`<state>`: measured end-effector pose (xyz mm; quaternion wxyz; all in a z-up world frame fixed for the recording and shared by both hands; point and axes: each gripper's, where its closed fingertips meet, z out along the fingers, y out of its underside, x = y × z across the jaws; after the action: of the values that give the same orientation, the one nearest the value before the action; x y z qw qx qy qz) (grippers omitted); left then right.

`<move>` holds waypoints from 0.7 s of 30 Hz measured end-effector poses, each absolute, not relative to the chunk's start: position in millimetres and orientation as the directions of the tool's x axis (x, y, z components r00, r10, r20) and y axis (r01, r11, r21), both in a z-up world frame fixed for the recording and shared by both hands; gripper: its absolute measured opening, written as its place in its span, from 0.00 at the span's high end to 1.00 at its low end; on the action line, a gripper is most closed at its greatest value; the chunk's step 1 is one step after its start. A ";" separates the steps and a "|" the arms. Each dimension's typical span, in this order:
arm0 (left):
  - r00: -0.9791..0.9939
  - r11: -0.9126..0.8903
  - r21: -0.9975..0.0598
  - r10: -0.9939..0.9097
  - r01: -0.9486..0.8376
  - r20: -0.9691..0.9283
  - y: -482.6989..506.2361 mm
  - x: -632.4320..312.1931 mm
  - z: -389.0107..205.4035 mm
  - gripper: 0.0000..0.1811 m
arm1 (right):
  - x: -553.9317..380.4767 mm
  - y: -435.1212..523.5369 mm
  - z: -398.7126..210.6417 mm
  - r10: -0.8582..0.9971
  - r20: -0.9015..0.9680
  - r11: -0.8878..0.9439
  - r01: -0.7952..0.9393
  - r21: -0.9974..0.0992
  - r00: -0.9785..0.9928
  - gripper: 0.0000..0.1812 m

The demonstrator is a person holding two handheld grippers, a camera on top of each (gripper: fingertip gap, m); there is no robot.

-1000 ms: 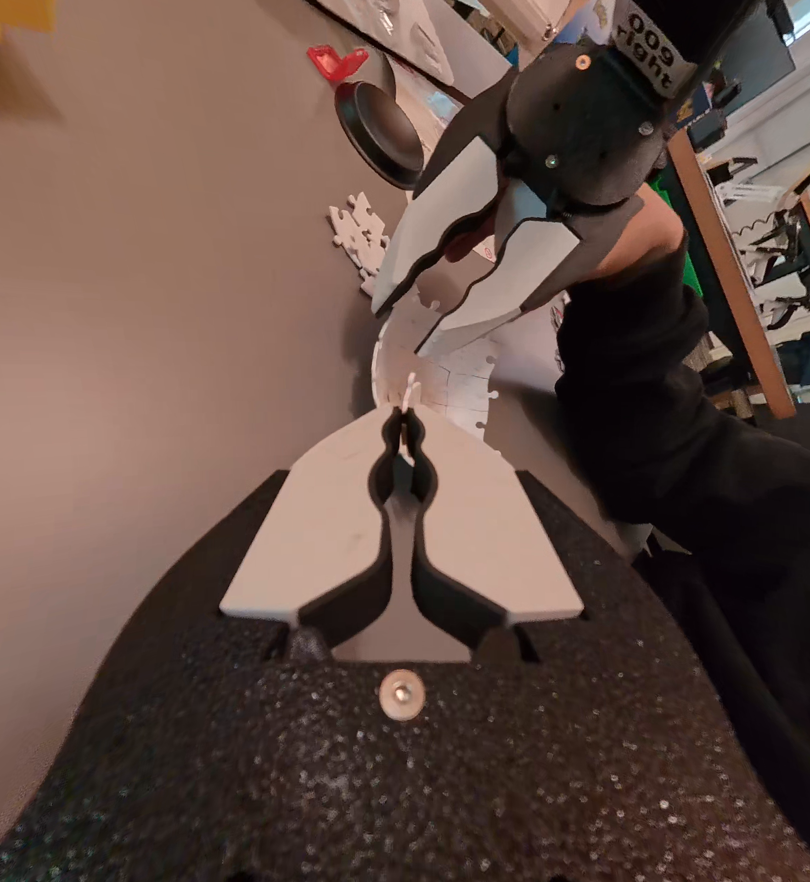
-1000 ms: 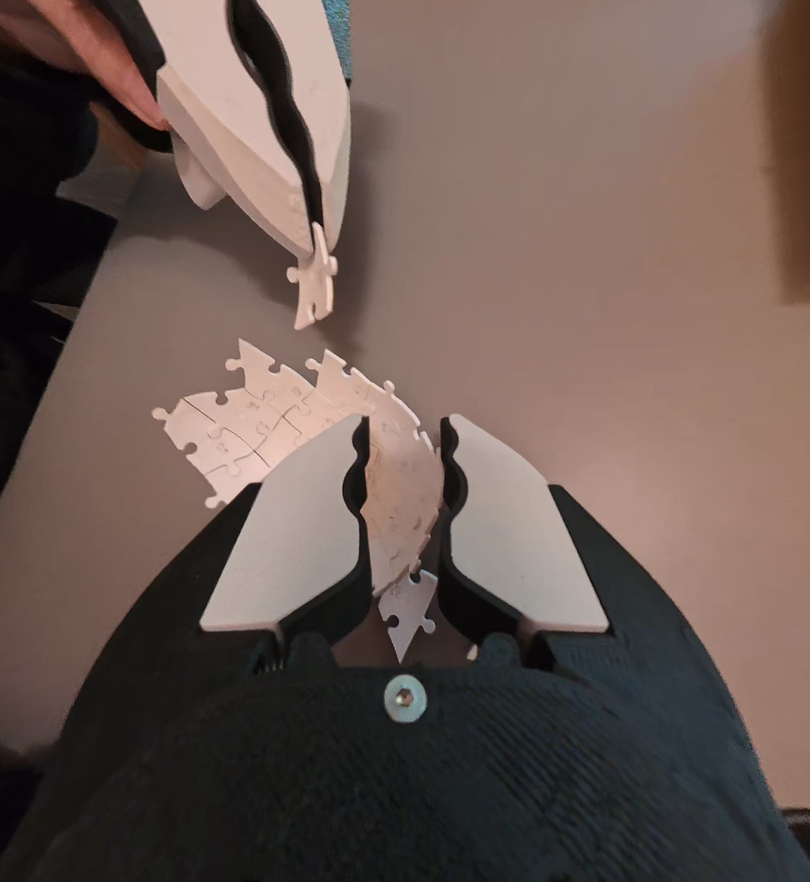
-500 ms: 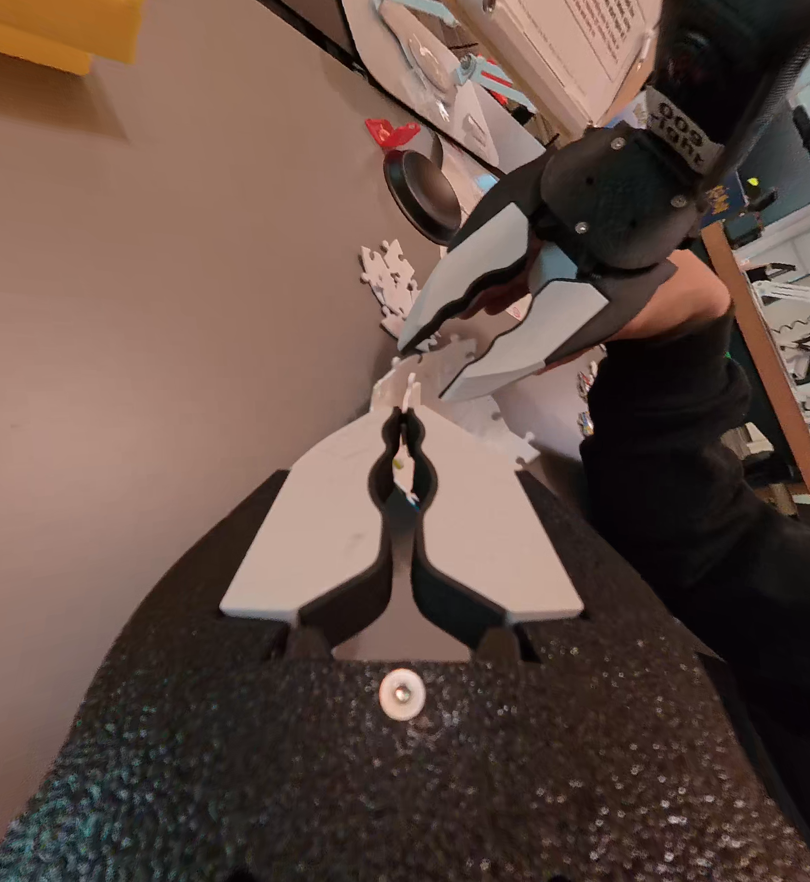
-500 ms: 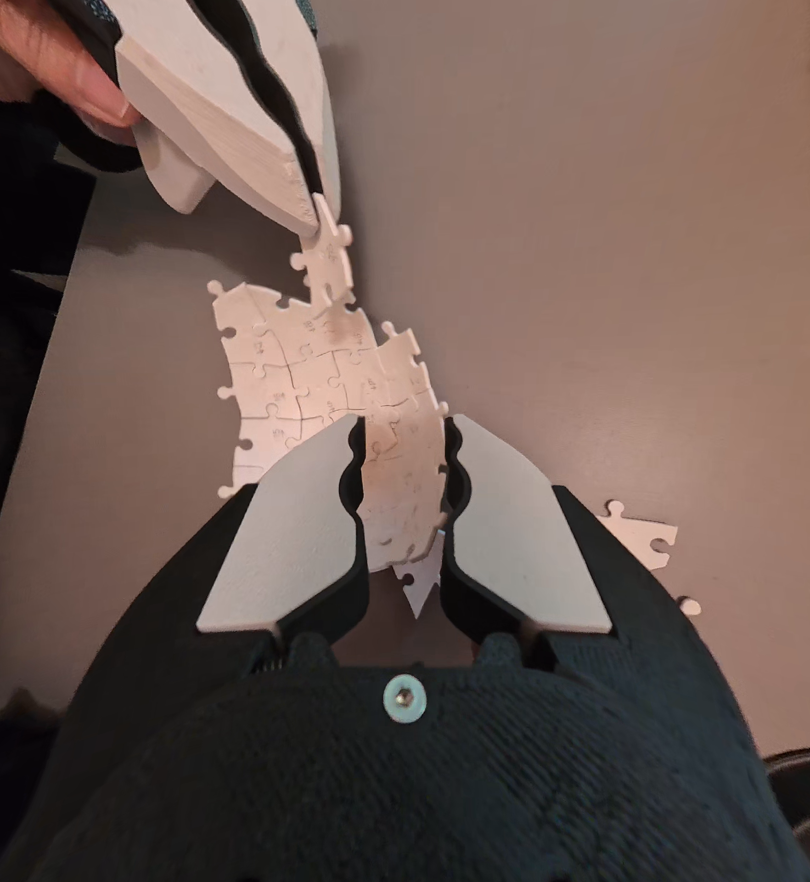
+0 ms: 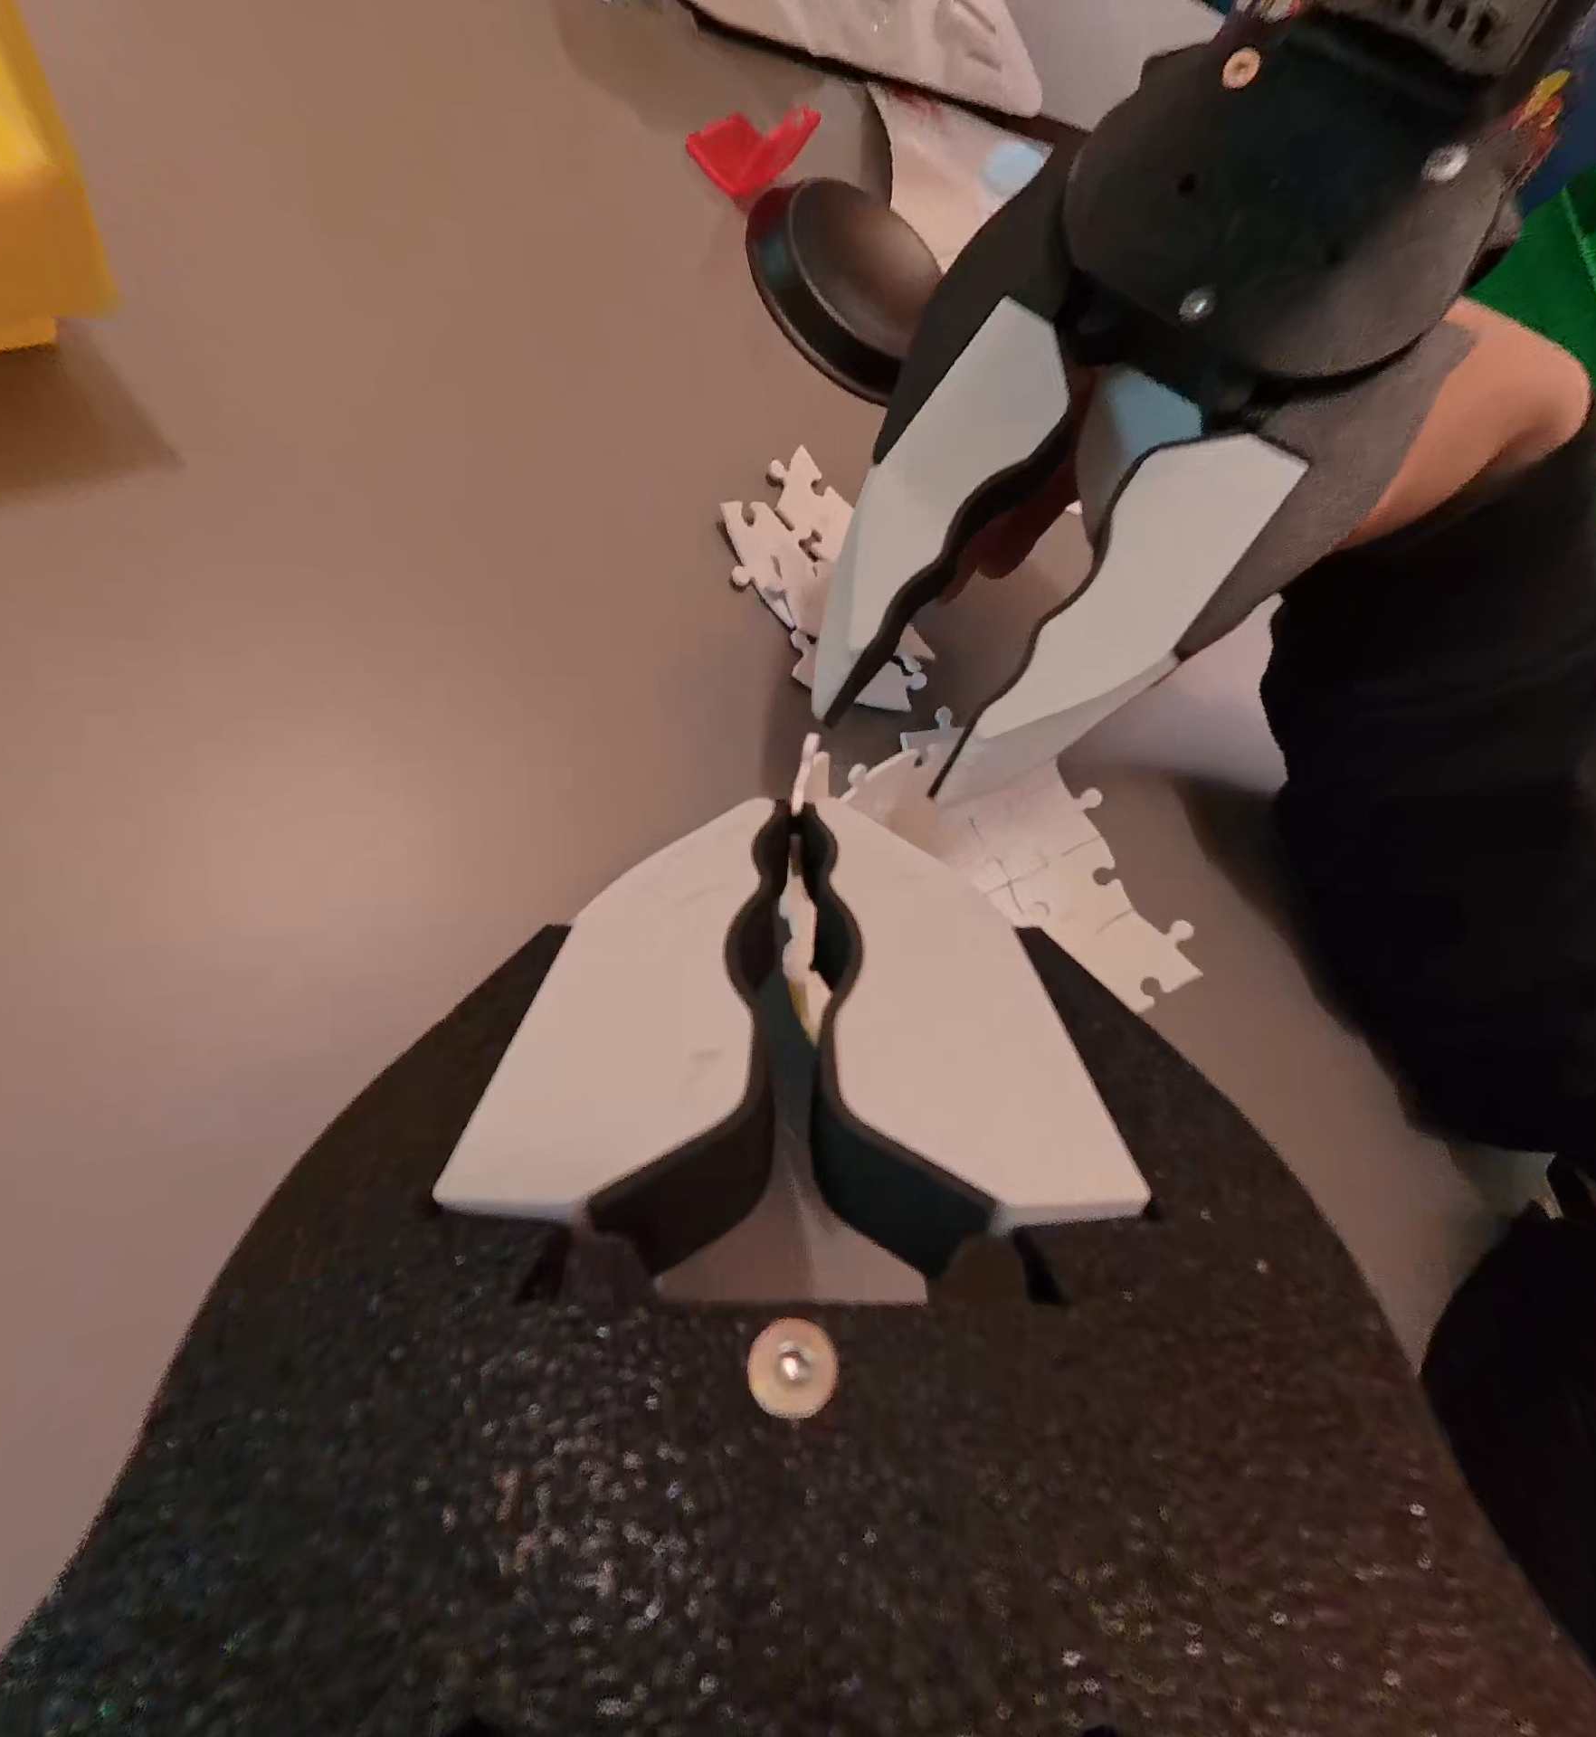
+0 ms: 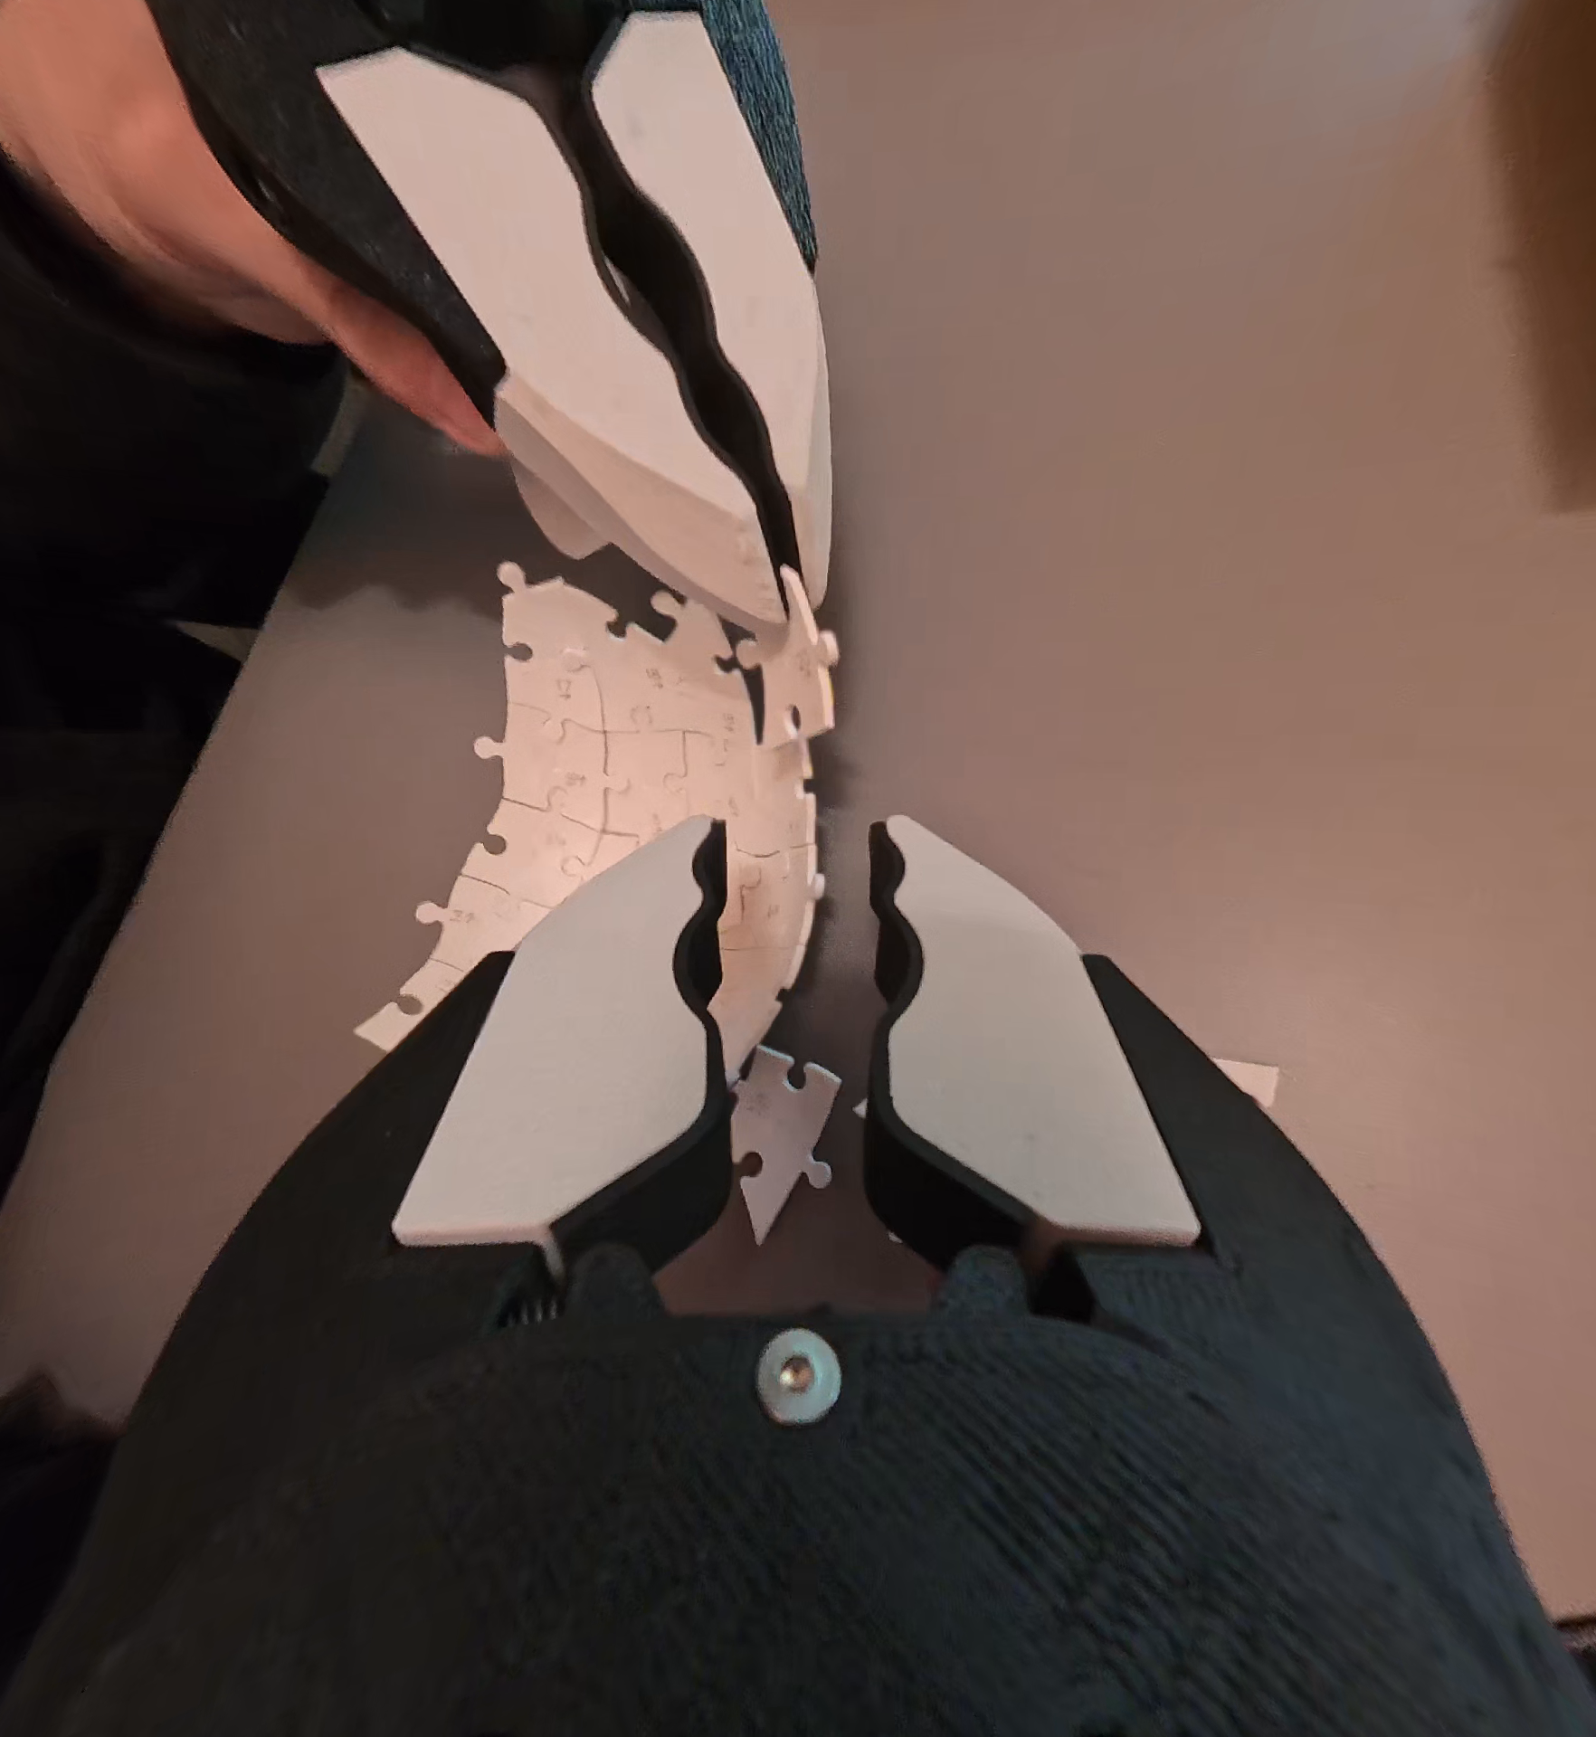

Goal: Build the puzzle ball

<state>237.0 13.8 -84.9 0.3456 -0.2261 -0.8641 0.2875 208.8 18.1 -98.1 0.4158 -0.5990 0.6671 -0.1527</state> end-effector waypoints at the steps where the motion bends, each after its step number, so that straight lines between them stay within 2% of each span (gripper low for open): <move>1: -0.663 0.740 -0.642 0.586 0.202 0.466 14.3 237.6 -86.6 0.99 | 209.4 18.1 -94.5 -0.917 -0.392 0.256 -0.655 -0.711 0.067 0.84; 6: -0.693 0.754 -0.632 0.553 0.180 0.463 19.6 244.4 -84.3 0.99 | 211.6 22.4 -80.0 -0.894 -0.431 0.280 -0.600 -0.749 0.122 0.84; 12: -0.720 0.767 -0.612 0.535 0.194 0.443 35.5 251.2 -90.1 0.99 | 207.5 38.3 -98.6 -0.888 -0.443 0.232 -0.713 -0.661 0.123 0.84; 21: -0.747 0.789 -0.587 0.499 0.181 0.439 36.4 252.2 -98.3 0.99 | 199.8 43.0 -103.6 -0.887 -0.454 0.236 -0.767 -0.597 0.080 0.85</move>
<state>252.2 36.4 -98.3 0.3007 -0.1896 -0.8966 0.2640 199.8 43.0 -103.6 0.4046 -0.6135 0.6741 -0.0743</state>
